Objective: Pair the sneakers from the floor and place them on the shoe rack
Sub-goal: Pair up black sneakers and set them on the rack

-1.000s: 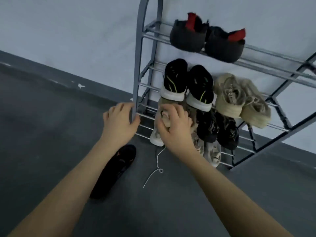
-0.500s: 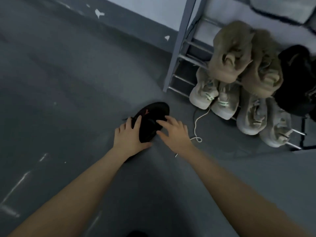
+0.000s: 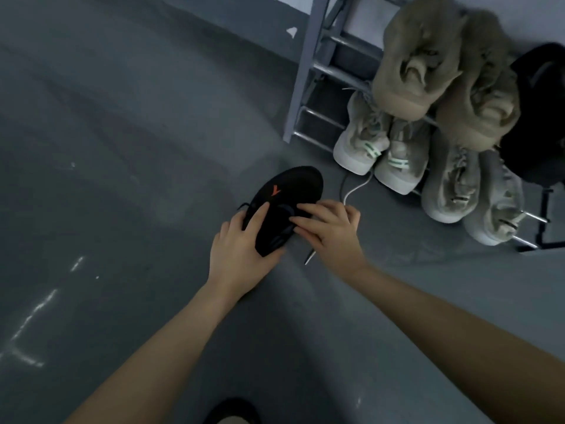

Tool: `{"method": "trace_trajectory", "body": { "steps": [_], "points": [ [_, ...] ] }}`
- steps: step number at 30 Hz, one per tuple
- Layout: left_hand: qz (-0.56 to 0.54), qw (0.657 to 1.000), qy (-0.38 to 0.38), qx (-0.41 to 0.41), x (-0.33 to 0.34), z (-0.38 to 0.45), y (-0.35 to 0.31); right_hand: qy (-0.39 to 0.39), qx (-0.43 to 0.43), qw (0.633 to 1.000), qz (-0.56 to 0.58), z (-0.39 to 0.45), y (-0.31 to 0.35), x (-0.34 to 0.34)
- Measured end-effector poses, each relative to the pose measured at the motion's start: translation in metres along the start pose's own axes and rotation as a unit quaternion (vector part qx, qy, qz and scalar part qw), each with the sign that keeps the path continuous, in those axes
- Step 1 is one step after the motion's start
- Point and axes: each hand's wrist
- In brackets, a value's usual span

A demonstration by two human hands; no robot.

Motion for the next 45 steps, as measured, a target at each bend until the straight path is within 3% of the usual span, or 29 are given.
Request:
{"method": "trace_trajectory", "body": {
  "steps": [10,19,27,33,38,40,45],
  "points": [
    [-0.026,0.996,0.017,0.087,0.001,-0.039,-0.086,-0.114,0.185,0.973,0.078,-0.087,0.006,-0.062],
    [-0.077,0.973,0.094,0.198,0.022,-0.103,-0.170,-0.214,0.252,0.939,0.095,-0.198,0.000,-0.139],
    [-0.066,0.950,0.166,0.255,0.099,-0.166,-0.232,-0.265,0.413,0.867,0.089,-0.323,-0.005,-0.155],
    [-0.062,0.940,0.227,0.248,0.134,-0.209,-0.251,-0.170,0.580,0.796,0.009,-0.434,0.002,-0.163],
    [-0.021,0.925,0.251,0.285,0.146,-0.233,-0.254,0.085,0.673,0.733,-0.050,-0.504,0.004,-0.154],
    [0.002,0.921,0.252,0.296,0.148,-0.235,-0.252,0.100,0.679,0.727,-0.023,-0.512,0.004,-0.148],
    [0.023,0.920,0.257,0.295,0.150,-0.233,-0.244,0.076,0.652,0.753,-0.037,-0.512,-0.004,-0.145]
  ]
}}
Point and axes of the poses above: each hand's wrist, its own z-axis towards the middle knuckle, its own x-axis out of the palm, y = z × x, and after that the axes turned 4 degrees about z, right-handed
